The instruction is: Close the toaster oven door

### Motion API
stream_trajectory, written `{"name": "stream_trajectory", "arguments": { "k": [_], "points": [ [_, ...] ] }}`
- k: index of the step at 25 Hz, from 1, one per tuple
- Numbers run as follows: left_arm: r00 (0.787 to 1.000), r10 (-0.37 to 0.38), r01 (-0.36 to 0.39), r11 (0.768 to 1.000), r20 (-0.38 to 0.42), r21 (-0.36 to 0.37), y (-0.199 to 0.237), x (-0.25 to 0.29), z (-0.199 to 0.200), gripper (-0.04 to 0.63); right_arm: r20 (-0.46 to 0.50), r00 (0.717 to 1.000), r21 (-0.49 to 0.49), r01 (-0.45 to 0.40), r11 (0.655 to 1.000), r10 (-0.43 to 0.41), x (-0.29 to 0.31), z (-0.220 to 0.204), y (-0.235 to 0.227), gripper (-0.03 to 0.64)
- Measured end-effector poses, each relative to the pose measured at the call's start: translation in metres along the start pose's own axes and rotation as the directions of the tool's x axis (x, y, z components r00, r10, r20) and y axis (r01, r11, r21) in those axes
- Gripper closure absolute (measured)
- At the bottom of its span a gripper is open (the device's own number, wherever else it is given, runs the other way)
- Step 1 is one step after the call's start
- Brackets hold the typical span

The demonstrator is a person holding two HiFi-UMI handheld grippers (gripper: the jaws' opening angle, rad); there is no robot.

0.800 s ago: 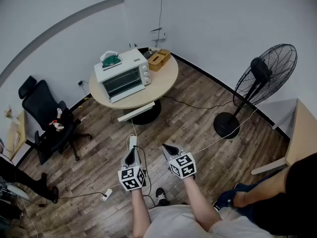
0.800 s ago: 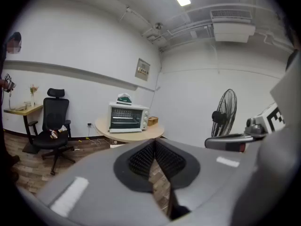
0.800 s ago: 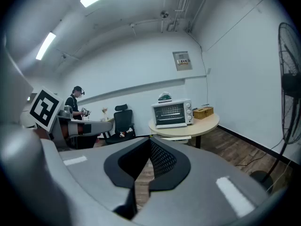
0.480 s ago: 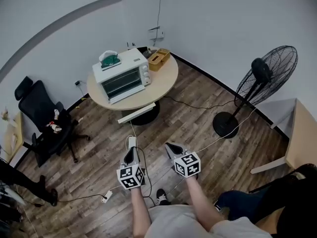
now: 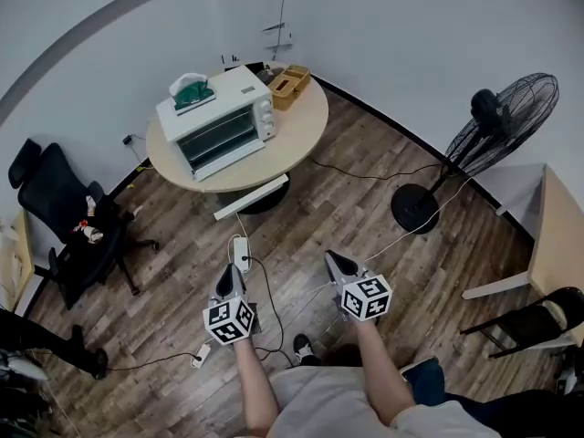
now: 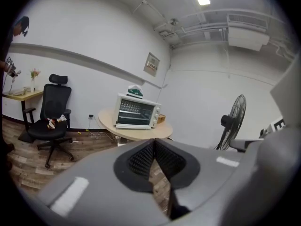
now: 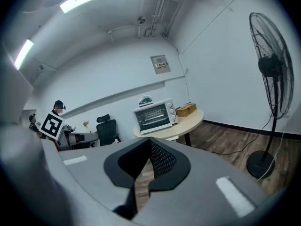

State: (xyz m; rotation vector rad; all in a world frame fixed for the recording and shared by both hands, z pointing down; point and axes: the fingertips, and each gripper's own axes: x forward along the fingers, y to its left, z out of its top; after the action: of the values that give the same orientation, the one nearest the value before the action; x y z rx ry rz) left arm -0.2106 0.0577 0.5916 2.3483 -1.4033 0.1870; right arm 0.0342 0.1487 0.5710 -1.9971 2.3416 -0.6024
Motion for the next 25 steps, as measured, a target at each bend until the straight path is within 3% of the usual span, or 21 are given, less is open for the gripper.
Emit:
{"name": "stream_trajectory", "arguments": {
  "k": [6, 10, 17, 25],
  "points": [
    [0.999, -0.04, 0.04, 0.999, -0.003, 0.009, -0.018, 0.03, 0.002, 0.538, 0.003, 0.999, 0.011, 0.035, 0.999, -0.036, 0.004, 0.004, -0.029, 0.618],
    [0.999, -0.031, 0.031, 0.999, -0.009, 0.009, -0.028, 0.047, 0.003, 0.538, -0.007, 1.0, 0.017, 0.014, 1.0, -0.014, 0.019, 0.007, -0.046, 0.618],
    [0.999, 0.051, -0.051, 0.999, 0.001, -0.013, -0.035, 0.088, 0.016, 0.538, -0.023, 0.993, 0.017, -0.115, 0.993, 0.115, 0.072, 0.03, -0.082, 0.617],
    [0.989, 0.148, -0.148, 0.989, 0.003, -0.002, -0.072, 0.135, 0.029, 0.538, -0.056, 0.963, -0.029, -0.264, 0.964, 0.262, 0.119, 0.069, -0.138, 0.617]
  ]
}}
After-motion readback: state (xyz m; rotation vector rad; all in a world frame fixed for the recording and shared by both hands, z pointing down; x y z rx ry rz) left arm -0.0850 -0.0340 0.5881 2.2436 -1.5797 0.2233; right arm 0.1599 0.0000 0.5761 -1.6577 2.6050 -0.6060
